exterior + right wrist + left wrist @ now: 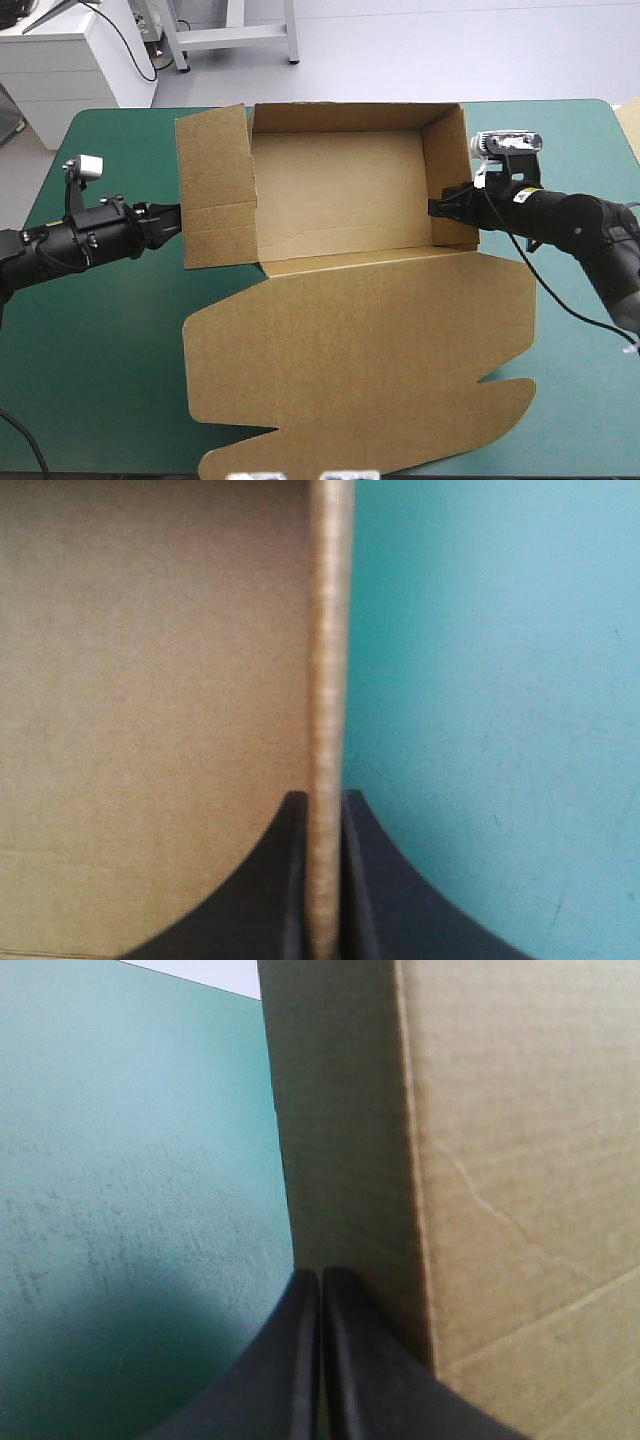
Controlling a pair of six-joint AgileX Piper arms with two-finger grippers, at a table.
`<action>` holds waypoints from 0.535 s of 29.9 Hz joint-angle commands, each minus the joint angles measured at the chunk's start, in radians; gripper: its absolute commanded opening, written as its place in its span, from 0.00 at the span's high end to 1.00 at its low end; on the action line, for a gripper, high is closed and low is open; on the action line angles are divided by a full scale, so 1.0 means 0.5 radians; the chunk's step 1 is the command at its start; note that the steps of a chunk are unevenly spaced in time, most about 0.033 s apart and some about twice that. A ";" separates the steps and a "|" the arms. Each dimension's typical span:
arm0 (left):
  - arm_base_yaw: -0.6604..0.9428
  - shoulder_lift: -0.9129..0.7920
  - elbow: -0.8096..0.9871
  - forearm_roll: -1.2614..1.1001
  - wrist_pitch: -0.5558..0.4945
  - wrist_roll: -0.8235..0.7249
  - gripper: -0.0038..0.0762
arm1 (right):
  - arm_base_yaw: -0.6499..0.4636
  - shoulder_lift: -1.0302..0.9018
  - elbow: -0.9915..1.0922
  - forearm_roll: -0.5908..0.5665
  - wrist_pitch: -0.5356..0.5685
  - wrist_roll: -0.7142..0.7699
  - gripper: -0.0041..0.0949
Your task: Fold the box
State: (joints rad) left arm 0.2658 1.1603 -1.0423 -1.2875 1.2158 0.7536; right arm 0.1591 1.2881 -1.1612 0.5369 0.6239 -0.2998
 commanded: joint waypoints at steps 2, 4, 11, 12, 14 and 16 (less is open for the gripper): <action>-0.007 -0.043 -0.062 -0.176 0.149 -0.001 0.96 | -0.008 0.001 -0.058 0.301 -0.167 -0.164 0.97; -0.007 -0.043 -0.062 -0.176 0.149 -0.001 0.96 | -0.008 0.023 -0.058 0.319 -0.167 -0.197 0.97; -0.096 -0.043 -0.062 -0.162 0.149 0.016 0.96 | -0.008 0.082 -0.058 0.315 -0.167 -0.222 0.97; -0.127 -0.043 -0.062 -0.153 0.145 0.016 0.96 | -0.008 0.091 -0.058 0.315 -0.167 -0.238 0.97; -0.181 -0.043 -0.062 -0.145 0.104 0.017 0.96 | -0.008 0.091 -0.058 0.315 -0.167 -0.254 0.97; -0.229 -0.043 -0.062 -0.120 0.008 0.013 0.96 | -0.008 0.099 -0.058 0.315 -0.163 -0.272 0.97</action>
State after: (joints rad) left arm 0.1863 1.1603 -1.0423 -1.2779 1.2158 0.7558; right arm 0.1591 1.3672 -1.1612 0.6432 0.5962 -0.4267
